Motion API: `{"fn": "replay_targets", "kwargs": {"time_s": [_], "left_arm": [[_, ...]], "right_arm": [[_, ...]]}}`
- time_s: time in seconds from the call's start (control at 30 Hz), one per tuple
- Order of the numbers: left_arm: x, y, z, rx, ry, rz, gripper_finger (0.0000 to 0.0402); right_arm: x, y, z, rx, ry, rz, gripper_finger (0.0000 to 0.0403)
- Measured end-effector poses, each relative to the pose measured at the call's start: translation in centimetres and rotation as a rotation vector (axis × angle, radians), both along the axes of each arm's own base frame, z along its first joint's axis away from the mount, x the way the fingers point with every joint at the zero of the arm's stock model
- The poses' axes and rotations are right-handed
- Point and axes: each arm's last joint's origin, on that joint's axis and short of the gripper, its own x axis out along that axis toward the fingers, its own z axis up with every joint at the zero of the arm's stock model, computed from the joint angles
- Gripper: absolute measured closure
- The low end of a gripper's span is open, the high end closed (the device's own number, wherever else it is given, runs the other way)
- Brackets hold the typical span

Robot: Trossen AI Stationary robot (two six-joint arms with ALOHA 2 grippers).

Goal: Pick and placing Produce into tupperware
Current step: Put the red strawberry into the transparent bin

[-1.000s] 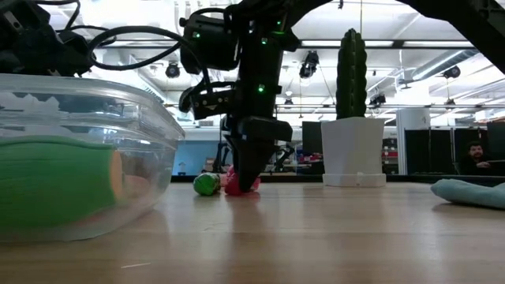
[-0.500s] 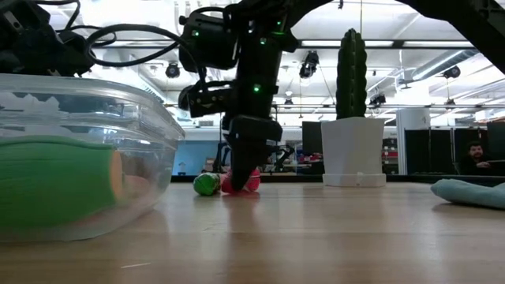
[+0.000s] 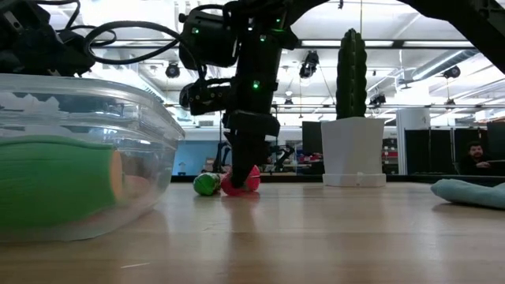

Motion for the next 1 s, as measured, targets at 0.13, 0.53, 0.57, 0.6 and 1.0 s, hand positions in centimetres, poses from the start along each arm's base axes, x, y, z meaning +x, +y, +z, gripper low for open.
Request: {"fn": "replay_targets", "kwargs": {"time_s": [0.13, 0.53, 0.57, 0.6, 1.0], "left_arm": [[0.0, 0.0, 0.0, 0.0, 0.0, 0.0, 0.0155], [0.0, 0.0, 0.0, 0.0, 0.0, 0.0, 0.0155], [0.0, 0.0, 0.0, 0.0, 0.0, 0.0, 0.0155], [0.0, 0.0, 0.0, 0.0, 0.0, 0.0, 0.0155], [0.0, 0.0, 0.0, 0.0, 0.001, 0.0, 0.0155]], "right_arm": [[-0.3, 0.2, 0.5, 0.027, 0.01, -0.032, 0.0276], [-2.3, 5.6, 7.5, 0.265, -0.141, -0.023, 0.0276], [-2.4, 6.4, 8.1, 0.307, -0.165, -0.018, 0.0276], [-2.4, 7.2, 8.5, 0.342, -0.19, -0.016, 0.0276], [0.5, 11.6, 9.1, 0.616, -0.501, -0.129, 0.0275]]}}
